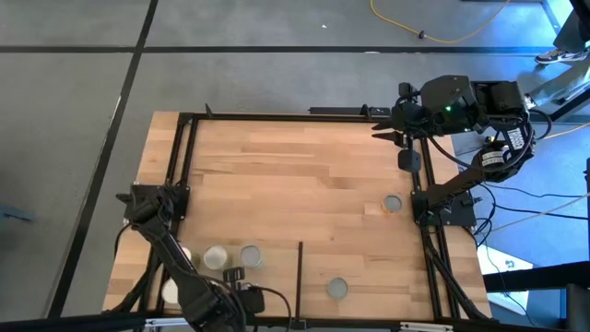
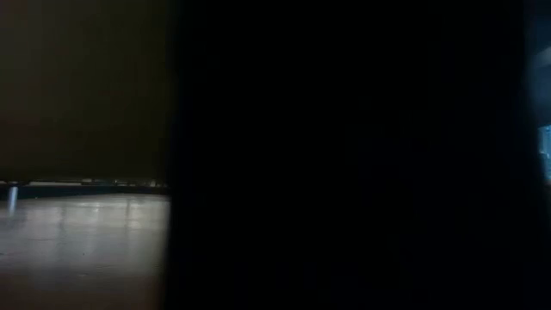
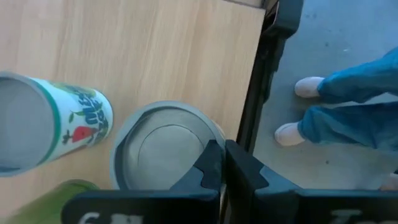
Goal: Pick and place cans onto a shelf
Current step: Put the canned chicken soup on the shelf
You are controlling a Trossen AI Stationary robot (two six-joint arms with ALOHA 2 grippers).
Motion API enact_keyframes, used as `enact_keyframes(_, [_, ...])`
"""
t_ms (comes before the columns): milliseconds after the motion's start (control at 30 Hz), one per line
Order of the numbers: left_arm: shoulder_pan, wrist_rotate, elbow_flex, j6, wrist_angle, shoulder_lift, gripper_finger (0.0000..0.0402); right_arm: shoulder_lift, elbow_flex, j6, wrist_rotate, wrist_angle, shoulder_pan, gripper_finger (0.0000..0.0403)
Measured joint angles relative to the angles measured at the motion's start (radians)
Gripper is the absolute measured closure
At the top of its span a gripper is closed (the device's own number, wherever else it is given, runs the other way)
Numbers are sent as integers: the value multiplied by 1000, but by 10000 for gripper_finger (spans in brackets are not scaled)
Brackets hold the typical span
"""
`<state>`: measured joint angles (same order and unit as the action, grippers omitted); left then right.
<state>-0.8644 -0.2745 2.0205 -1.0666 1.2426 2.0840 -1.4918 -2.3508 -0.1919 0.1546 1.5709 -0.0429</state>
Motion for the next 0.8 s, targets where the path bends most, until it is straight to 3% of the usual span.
enact_keyframes(567, [-5,-3,-61,-7,23,17,400,0,0,0,0,0,0,331])
enact_keyframes(800, [-3,7,-67,-31,2,17,377,0,0,0,0,0,0,331])
